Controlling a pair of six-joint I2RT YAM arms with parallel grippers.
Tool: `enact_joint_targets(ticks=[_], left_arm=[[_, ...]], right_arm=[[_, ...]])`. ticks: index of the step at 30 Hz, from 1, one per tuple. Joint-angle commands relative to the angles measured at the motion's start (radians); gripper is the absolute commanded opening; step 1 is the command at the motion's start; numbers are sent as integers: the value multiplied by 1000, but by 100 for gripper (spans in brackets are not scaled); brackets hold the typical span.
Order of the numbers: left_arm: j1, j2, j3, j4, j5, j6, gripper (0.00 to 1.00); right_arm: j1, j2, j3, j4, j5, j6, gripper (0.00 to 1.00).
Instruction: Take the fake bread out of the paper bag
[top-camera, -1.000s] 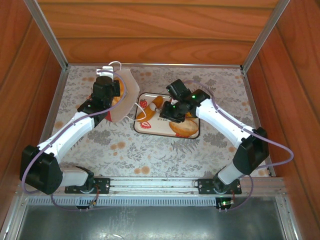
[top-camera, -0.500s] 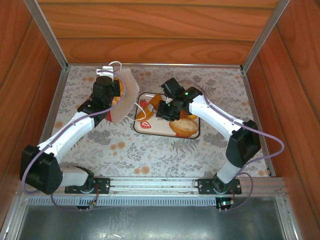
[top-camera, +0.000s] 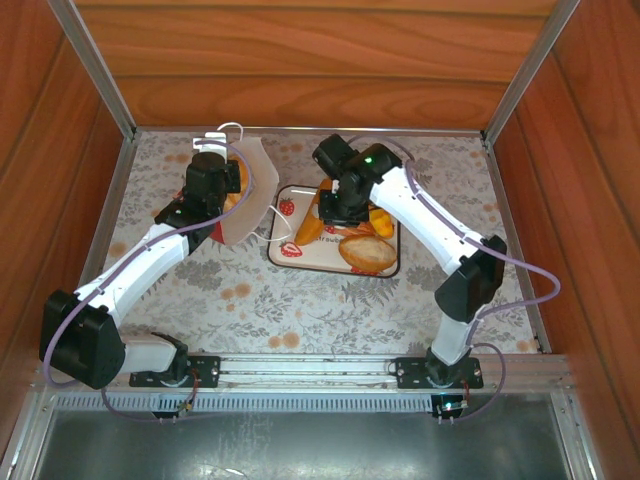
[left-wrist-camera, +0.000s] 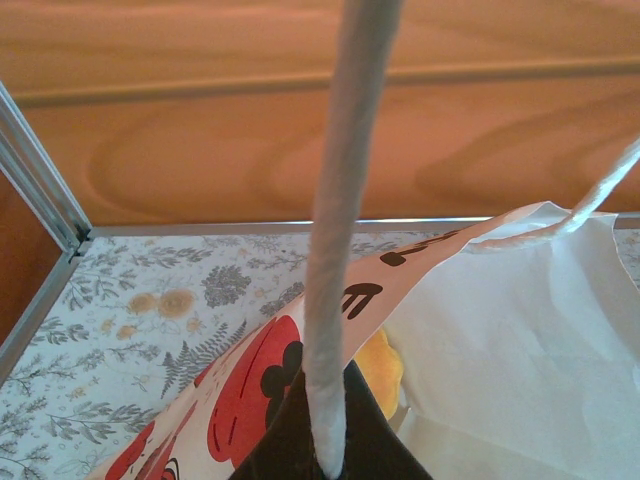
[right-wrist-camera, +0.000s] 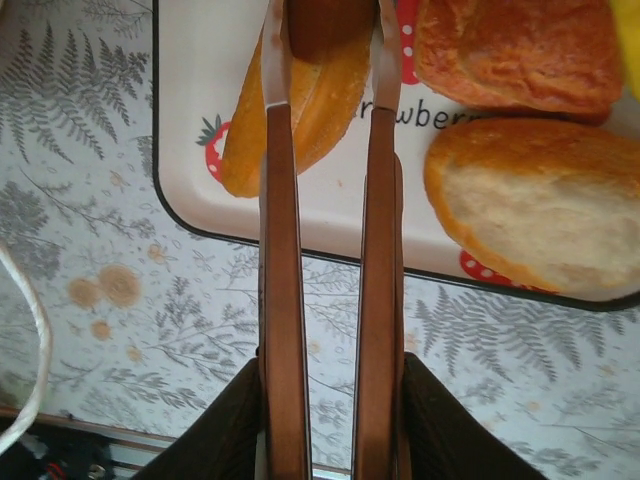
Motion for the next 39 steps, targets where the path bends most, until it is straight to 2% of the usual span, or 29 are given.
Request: enact_joint_targets(ticks=[1,7,18,25,39], left_arm=[[6,-18,-4,3,-10,-10,0],[30,-37,-16,1,-52,-8,0],[155,-108,-58,-23,-150,-28,0],[178,-131,-78,-25,-105,-51,0],[178,-134,-71,-26,-51,-71,0]], right_arm=[[30,46,99,-195,102,-62,25],[54,132,218,-327,178,-76,26],[83,285,411,-460,250,-92,28],[84,341,443,-460,244,-104,29],[84,196,362,-460,178,-130,29]])
